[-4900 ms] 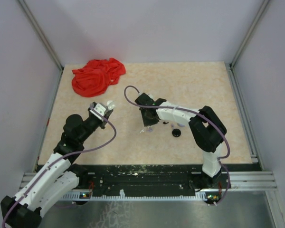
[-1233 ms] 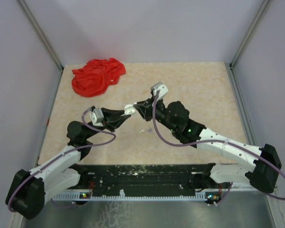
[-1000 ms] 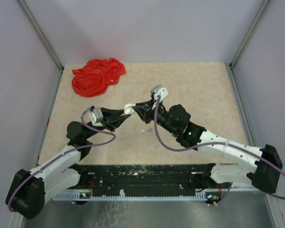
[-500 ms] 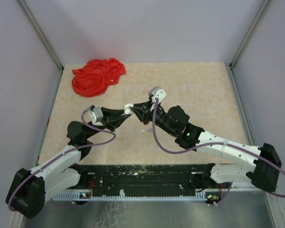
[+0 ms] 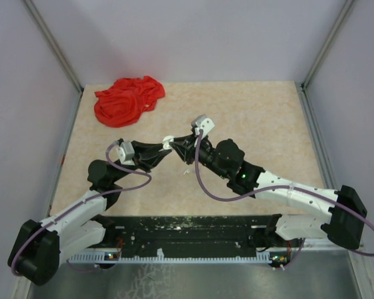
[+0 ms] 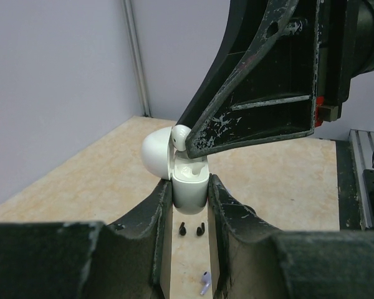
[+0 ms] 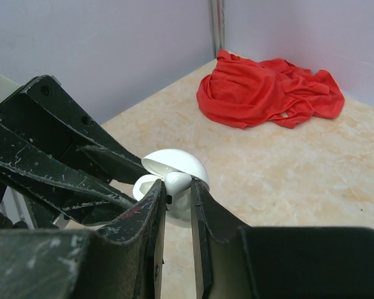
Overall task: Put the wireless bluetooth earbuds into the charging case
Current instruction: Place the earbud in the charging case.
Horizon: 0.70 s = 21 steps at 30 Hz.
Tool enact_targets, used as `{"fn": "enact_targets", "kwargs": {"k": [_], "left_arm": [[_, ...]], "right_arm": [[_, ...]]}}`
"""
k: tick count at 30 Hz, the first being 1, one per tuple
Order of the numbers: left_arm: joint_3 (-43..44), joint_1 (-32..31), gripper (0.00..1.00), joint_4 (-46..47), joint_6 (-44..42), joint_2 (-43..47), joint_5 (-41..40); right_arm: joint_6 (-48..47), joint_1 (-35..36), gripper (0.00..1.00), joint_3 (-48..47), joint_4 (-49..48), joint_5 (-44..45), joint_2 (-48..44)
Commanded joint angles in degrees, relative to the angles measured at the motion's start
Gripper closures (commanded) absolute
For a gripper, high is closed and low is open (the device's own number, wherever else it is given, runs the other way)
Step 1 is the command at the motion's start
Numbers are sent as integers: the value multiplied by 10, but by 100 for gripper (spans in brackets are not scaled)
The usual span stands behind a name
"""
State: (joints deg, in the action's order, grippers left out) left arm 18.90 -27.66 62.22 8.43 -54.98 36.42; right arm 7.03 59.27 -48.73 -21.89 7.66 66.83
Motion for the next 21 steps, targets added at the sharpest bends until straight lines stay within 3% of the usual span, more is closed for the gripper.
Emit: {"fn": "enact_targets", "kwargs": {"k": [1, 5, 9, 12, 21], "left_arm": [[-5, -3, 99, 34, 13, 2, 2], [-2, -2, 99, 27, 9, 4, 2], [-1, -2, 99, 3, -1, 13, -11], [5, -2, 99, -33, -11, 26, -32], [64, -2, 99, -304, -85, 118, -155]], "right_arm": [[-7, 8, 79, -8, -26, 5, 4], [-7, 8, 69, -16, -10, 5, 5], [-4, 8, 51, -29, 13, 3, -10], [-1, 8, 44, -44, 42, 14, -27], [5, 1, 37, -94, 209, 43, -37]]}}
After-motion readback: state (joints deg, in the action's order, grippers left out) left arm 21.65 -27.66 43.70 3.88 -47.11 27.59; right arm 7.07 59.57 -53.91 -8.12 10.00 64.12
